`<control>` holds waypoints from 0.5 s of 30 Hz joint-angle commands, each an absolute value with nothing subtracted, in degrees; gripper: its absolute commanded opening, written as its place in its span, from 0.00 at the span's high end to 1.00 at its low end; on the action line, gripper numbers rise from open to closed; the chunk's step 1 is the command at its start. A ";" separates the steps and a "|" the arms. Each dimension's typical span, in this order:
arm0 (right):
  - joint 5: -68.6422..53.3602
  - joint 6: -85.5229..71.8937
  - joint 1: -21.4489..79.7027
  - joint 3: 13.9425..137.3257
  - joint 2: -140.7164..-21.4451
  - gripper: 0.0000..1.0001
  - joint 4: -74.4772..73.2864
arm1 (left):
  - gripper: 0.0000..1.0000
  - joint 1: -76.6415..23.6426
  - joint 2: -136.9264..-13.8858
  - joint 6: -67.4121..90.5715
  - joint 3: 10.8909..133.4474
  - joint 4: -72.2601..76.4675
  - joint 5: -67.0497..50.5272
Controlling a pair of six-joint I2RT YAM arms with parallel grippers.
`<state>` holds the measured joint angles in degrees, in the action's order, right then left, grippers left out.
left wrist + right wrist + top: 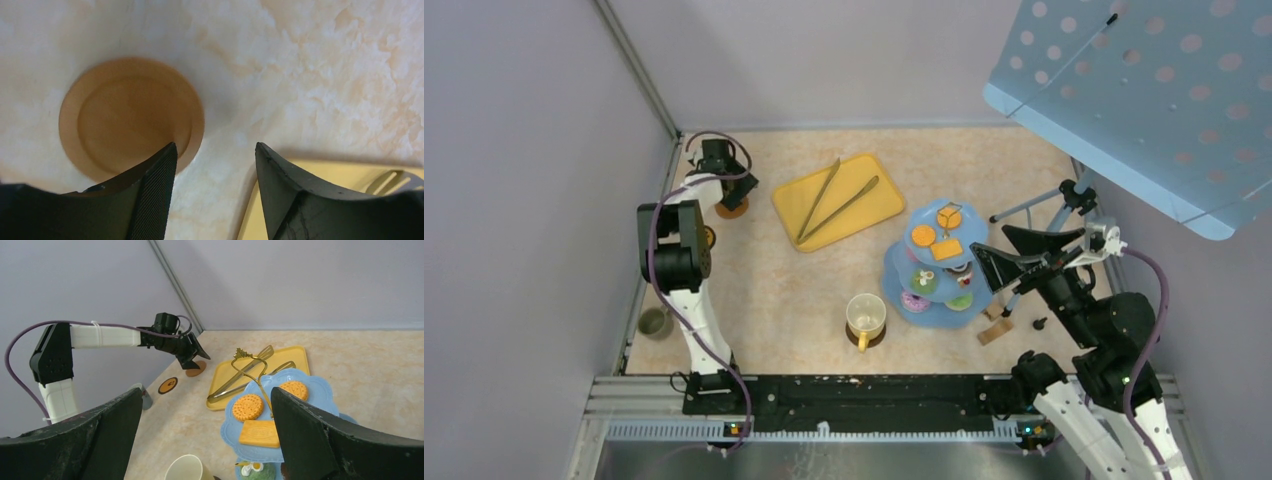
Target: Serve the afternoon tea
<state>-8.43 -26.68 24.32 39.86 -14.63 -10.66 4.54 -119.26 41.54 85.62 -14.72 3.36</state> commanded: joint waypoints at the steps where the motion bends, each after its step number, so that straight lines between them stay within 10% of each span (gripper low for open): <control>1: -8.66 -27.39 23.91 40.31 -13.98 0.03 -7.65 | 0.35 4.55 -113.67 46.78 76.77 -23.27 0.35; 15: -8.69 -27.07 23.91 41.69 -13.65 0.03 -8.51 | 0.36 -4.53 -95.89 44.47 50.53 -19.58 -7.10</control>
